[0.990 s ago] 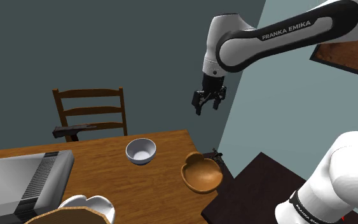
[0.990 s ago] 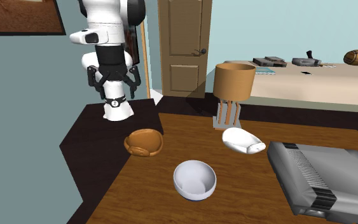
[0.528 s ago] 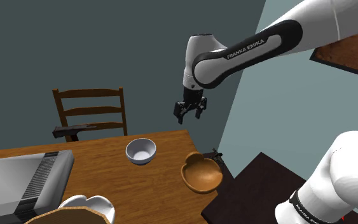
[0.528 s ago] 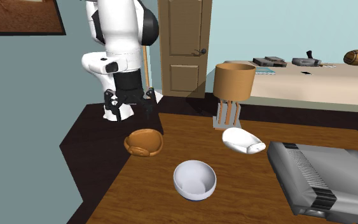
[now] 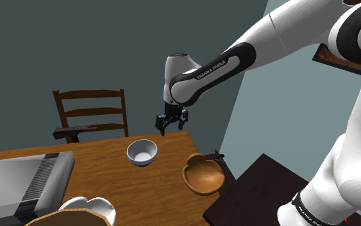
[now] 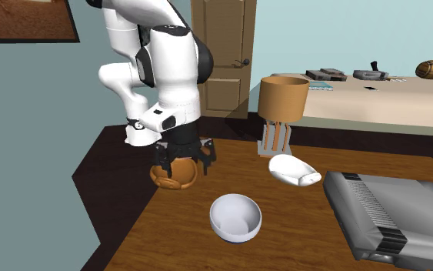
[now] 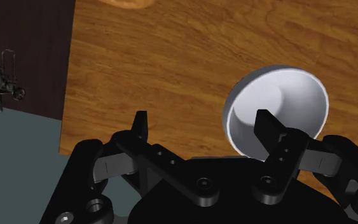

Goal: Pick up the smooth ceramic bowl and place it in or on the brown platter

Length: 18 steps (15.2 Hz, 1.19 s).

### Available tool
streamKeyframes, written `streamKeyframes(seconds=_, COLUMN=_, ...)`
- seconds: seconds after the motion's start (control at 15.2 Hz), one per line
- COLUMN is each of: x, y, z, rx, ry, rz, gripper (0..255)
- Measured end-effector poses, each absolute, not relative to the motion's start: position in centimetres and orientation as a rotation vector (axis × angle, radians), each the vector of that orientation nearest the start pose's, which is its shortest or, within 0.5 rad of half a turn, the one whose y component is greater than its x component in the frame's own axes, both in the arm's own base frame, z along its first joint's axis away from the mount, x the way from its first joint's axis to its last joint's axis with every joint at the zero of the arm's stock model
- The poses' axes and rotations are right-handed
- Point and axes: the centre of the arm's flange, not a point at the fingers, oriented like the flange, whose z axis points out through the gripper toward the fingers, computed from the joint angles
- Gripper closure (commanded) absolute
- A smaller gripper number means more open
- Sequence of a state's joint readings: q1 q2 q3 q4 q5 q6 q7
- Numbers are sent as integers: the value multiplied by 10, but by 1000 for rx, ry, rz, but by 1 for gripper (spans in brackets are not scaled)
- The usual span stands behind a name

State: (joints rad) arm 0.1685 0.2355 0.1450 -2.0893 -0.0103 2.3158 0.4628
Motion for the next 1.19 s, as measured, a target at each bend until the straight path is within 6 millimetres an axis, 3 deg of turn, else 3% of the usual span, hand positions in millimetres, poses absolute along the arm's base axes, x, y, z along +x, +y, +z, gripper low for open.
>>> streamKeyframes(seconds=0.46, x=597, y=216, z=252, rx=-3094, ry=222, rz=30, gripper=0)
streamKeyframes(seconds=0.92, x=600, y=223, z=215, rx=-3093, ry=221, rz=30, gripper=0)
streamKeyframes(seconds=1.19, x=600, y=223, z=212, rx=-3093, ry=221, rz=29, gripper=0)
